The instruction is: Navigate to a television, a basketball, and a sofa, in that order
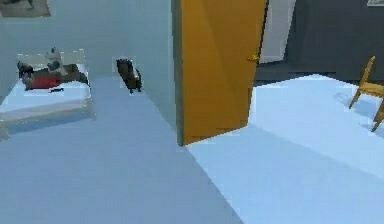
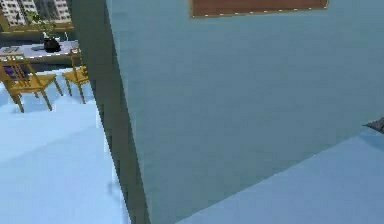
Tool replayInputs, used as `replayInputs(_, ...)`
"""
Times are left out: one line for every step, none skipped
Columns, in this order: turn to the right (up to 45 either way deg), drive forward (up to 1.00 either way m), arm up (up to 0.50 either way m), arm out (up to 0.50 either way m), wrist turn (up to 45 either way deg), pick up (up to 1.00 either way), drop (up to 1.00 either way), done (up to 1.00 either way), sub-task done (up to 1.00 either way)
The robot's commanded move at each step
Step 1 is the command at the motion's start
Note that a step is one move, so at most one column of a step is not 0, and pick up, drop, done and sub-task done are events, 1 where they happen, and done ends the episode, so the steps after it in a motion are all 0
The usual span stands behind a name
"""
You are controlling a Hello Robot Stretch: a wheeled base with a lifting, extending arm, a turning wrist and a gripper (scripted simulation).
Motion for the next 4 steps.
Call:
replayInputs(21.0, 0.00, 0.00, 0.00, 0.0, 0.00, 0.00, 0.00, 0.00)
replayInputs(0.0, 0.25, 0.00, 0.00, 0.0, 0.00, 0.00, 0.00, 0.00)
replayInputs(-24.0, 0.00, 0.00, 0.00, 0.0, 0.00, 0.00, 0.00, 0.00)
replayInputs(0.0, 0.30, 0.00, 0.00, 0.0, 0.00, 0.00, 0.00, 0.00)
